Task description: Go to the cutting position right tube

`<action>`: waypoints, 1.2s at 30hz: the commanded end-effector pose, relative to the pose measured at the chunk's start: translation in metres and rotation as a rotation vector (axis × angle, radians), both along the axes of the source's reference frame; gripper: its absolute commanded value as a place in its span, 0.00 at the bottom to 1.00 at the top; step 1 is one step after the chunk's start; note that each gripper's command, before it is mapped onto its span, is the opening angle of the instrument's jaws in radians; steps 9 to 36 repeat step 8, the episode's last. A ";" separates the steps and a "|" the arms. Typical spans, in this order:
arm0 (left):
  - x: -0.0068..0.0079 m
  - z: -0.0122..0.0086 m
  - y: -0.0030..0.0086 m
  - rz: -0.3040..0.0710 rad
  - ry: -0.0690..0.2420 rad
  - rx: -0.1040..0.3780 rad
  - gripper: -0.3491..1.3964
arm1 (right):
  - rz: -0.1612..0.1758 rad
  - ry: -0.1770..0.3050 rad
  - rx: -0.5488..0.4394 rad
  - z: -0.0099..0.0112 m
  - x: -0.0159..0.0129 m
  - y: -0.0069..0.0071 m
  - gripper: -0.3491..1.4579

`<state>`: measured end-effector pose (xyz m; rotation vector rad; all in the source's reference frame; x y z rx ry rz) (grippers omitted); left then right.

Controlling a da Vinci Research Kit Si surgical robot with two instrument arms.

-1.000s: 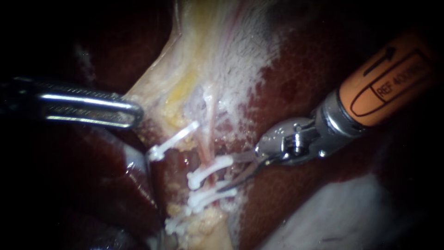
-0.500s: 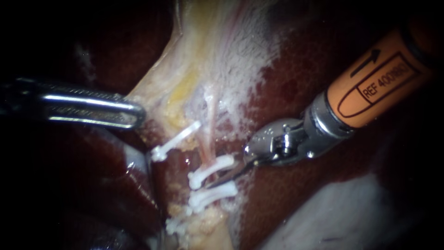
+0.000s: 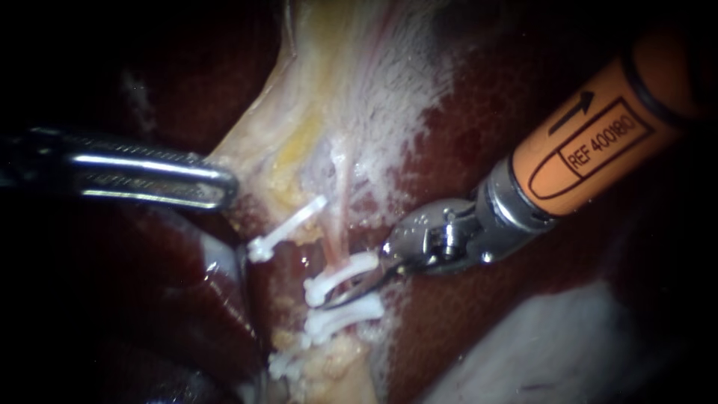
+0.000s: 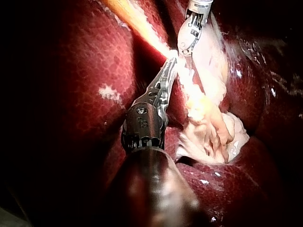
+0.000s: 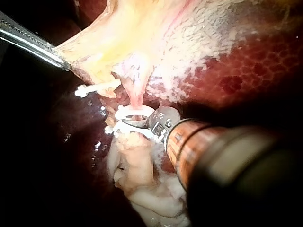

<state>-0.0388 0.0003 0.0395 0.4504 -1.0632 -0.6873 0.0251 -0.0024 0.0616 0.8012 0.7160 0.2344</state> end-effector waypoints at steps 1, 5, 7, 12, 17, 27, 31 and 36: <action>0.0000 0.0000 0.0000 0.000 0.000 0.000 0.00 | -0.001 0.000 0.000 0.0000 0.0000 0.0000 0.31; 0.0000 0.0000 0.0000 0.000 0.000 0.000 0.00 | -0.001 0.001 0.000 0.0000 0.0000 0.0000 0.31; 0.0000 0.0000 0.0000 0.000 -0.001 0.000 0.00 | -0.002 0.001 -0.001 0.0001 0.0000 -0.0001 0.31; 0.0000 0.0000 0.0000 0.001 -0.001 0.000 0.00 | -0.002 0.001 -0.001 0.0001 0.0000 -0.0001 0.31; 0.0000 0.0000 0.0000 0.001 -0.001 0.000 0.00 | -0.002 0.001 -0.001 0.0001 0.0000 -0.0001 0.31; 0.0000 0.0000 0.0000 0.001 -0.001 0.000 0.00 | -0.002 0.001 -0.001 0.0001 0.0000 -0.0001 0.31; 0.0000 0.0000 0.0000 0.001 -0.001 0.000 0.00 | -0.002 0.001 -0.001 0.0001 0.0000 -0.0001 0.31; 0.0000 0.0000 0.0000 0.001 -0.001 0.000 0.00 | -0.002 0.001 -0.001 0.0001 0.0000 -0.0001 0.31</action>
